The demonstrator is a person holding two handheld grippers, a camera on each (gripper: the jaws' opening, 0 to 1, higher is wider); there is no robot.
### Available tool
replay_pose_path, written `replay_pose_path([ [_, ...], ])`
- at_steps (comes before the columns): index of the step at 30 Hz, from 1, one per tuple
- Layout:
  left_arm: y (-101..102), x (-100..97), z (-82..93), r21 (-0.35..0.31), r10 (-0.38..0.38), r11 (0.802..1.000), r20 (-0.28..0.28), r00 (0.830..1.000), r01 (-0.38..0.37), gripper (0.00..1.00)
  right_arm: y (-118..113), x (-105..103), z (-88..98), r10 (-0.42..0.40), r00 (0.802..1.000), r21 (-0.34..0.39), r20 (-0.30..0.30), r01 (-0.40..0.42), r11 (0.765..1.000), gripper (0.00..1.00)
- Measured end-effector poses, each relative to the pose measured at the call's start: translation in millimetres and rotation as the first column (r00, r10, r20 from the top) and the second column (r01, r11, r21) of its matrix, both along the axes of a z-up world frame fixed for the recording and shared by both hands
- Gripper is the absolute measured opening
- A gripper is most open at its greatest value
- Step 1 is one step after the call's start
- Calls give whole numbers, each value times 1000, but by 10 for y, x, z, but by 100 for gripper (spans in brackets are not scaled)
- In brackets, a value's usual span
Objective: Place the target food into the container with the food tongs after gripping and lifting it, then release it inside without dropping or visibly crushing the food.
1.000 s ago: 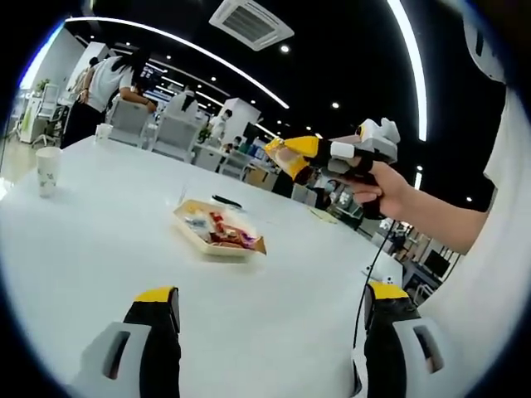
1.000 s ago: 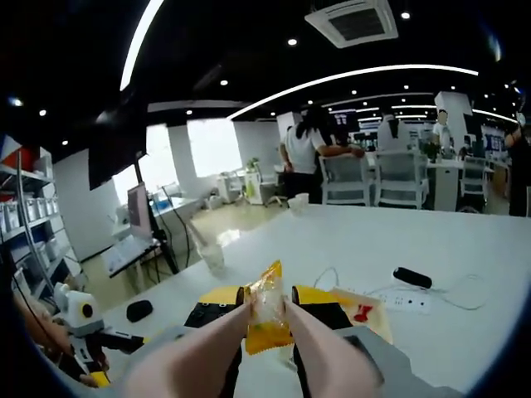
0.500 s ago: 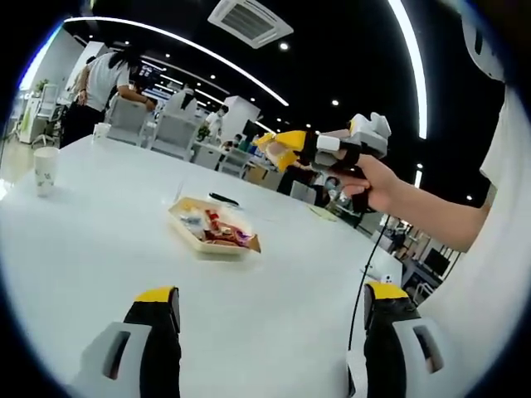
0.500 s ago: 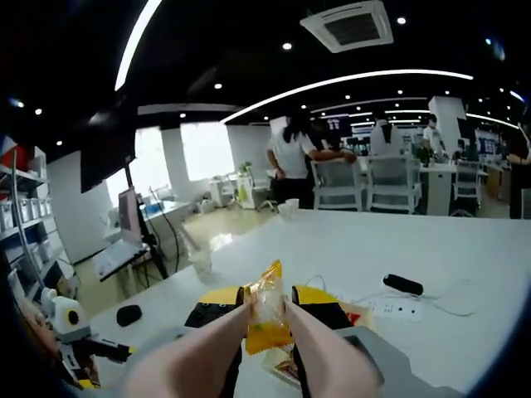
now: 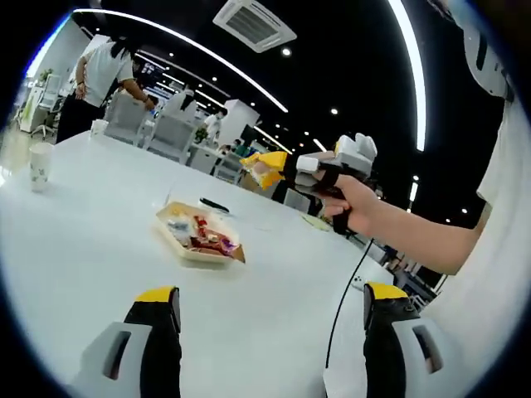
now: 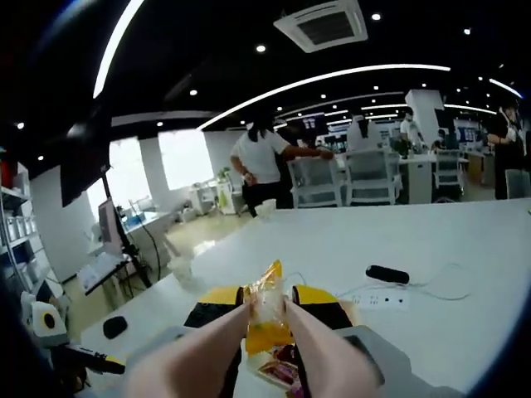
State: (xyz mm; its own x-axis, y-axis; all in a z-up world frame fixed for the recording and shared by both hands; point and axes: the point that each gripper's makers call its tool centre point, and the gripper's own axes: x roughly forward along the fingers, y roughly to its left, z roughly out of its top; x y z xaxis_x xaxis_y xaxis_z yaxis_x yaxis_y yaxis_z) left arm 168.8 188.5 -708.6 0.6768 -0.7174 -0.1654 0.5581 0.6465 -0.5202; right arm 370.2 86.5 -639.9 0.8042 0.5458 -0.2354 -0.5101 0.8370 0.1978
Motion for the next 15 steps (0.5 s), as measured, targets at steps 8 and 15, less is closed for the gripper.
replay_pose_path([
  [8, 1, 79, 155, 28, -23, 999, 37, 999, 22, 91, 22, 61, -43, -7, 1000, -4, -9, 7, 1000, 23],
  [15, 86, 115, 155, 25, -5, 1000, 43, 999, 4, 91, 28, 171, -19, -31, 999, -39, 27, 32, 999, 28],
])
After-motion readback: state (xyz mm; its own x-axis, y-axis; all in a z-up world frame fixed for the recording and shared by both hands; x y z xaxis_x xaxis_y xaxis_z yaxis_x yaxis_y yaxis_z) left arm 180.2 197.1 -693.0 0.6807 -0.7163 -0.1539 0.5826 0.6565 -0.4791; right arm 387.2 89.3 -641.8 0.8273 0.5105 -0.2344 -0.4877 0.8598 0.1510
